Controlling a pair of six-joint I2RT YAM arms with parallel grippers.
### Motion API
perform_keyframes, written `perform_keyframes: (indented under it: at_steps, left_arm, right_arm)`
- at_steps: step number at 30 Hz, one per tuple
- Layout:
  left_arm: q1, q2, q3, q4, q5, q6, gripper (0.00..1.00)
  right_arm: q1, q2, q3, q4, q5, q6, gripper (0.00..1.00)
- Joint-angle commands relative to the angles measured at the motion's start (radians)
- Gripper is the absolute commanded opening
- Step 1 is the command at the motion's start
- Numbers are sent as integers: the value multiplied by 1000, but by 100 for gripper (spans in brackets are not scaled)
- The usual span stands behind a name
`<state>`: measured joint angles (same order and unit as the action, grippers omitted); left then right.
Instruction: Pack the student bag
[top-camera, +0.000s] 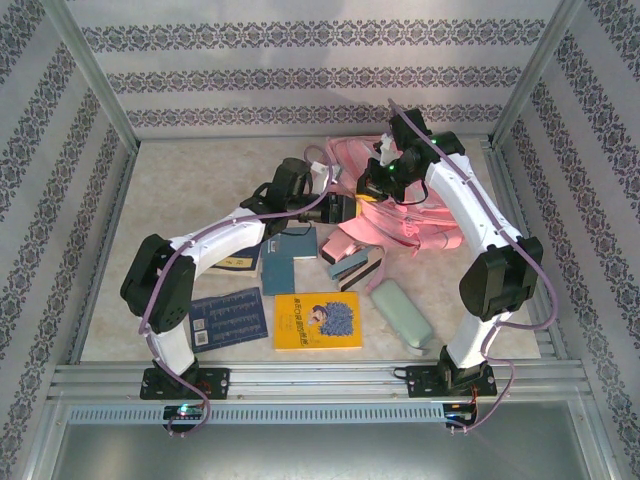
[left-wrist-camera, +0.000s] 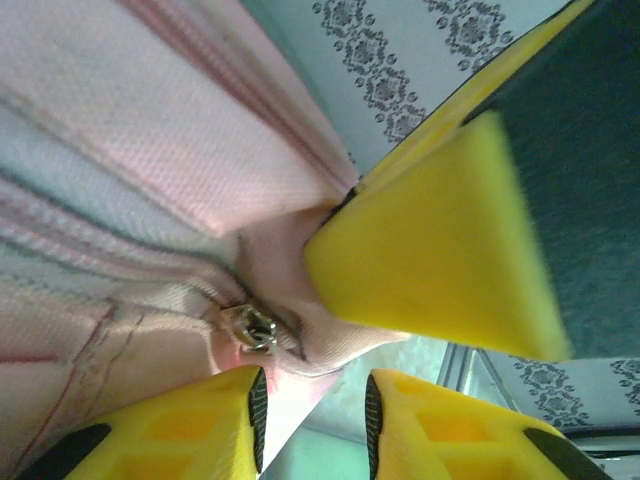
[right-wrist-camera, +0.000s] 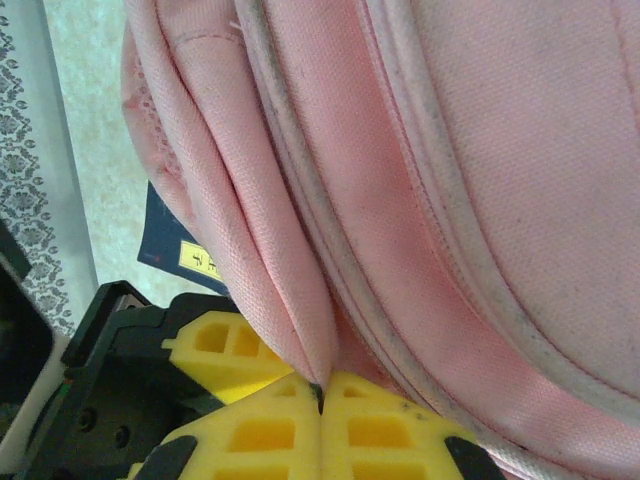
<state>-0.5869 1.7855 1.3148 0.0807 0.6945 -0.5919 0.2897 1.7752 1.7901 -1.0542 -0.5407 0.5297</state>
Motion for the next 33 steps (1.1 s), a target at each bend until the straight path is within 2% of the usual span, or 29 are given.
perform_keyframes:
  at_steps: [1,8,14,18,22,24,29,33]
  left_arm:
    - [7,10,0,-73,-46,59,33]
    - [7,35,9,-65,-50,64,40]
    - [2,80,69,-141,-97,118,40]
    - [-5,87,95,-203,-168,181,33]
    - [-9,98,135,-258,-242,225,15]
    - [-8,99,145,-275,-274,238,10]
    - [-9,77,134,-281,-336,258,4]
    - [-8,35,105,-277,-415,292,0]
  right_arm:
    - [-7,-60,1,32,-62,25,0]
    - [2,-57,-7,56,-91,48,0]
    - [17,-49,6,85,-122,80,0]
    - [23,-54,8,106,-143,105,0]
    - [32,-58,6,107,-142,110,0]
    - [31,-62,5,104,-140,108,0]
    - [31,-62,5,76,-108,76,0]
    - [35,-59,12,15,-24,21,0]
